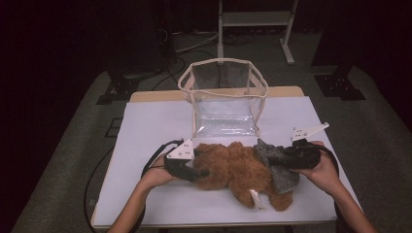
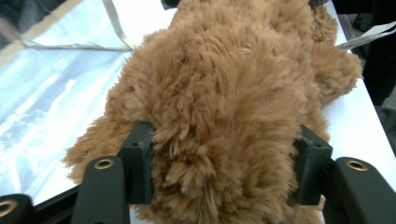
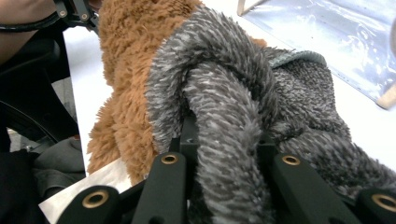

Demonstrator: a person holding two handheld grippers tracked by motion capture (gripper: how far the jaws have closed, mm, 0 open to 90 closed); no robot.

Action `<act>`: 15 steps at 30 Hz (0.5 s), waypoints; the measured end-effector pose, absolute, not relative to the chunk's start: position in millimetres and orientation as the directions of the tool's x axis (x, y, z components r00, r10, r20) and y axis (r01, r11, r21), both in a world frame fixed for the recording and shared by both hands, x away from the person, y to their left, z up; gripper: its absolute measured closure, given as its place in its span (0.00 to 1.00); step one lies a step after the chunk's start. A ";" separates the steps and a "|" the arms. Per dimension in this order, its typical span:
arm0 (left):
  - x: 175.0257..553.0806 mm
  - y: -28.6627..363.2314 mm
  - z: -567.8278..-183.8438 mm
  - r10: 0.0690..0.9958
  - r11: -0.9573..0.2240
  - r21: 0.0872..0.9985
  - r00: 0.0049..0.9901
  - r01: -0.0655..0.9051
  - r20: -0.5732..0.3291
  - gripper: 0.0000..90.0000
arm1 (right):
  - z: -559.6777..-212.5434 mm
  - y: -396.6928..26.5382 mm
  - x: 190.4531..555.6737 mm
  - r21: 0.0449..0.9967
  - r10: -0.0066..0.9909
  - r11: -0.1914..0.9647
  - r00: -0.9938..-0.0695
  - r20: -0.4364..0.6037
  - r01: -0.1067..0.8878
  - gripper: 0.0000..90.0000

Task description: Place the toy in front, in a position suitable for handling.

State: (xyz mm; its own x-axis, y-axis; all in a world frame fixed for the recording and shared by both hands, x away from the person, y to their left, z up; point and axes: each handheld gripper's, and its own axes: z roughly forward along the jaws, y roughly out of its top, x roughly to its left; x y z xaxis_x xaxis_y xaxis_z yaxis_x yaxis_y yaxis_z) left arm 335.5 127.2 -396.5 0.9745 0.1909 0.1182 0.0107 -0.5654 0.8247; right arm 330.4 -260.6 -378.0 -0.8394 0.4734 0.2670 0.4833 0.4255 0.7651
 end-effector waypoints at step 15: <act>328.0 149.4 -385.4 0.213 -0.577 0.816 0.971 0.033 0.112 0.40 | -368.7 -232.1 341.5 0.768 0.424 0.456 -0.868 0.257 0.450 0.82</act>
State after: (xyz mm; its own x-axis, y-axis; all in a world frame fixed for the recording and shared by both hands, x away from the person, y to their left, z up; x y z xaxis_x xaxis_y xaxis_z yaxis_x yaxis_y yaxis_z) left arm 328.0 149.4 -385.4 0.9707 0.2130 0.1116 0.0328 -0.5768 0.8162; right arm 341.5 -232.1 -368.7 -0.8684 0.4239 0.2574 0.4502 0.4562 0.7676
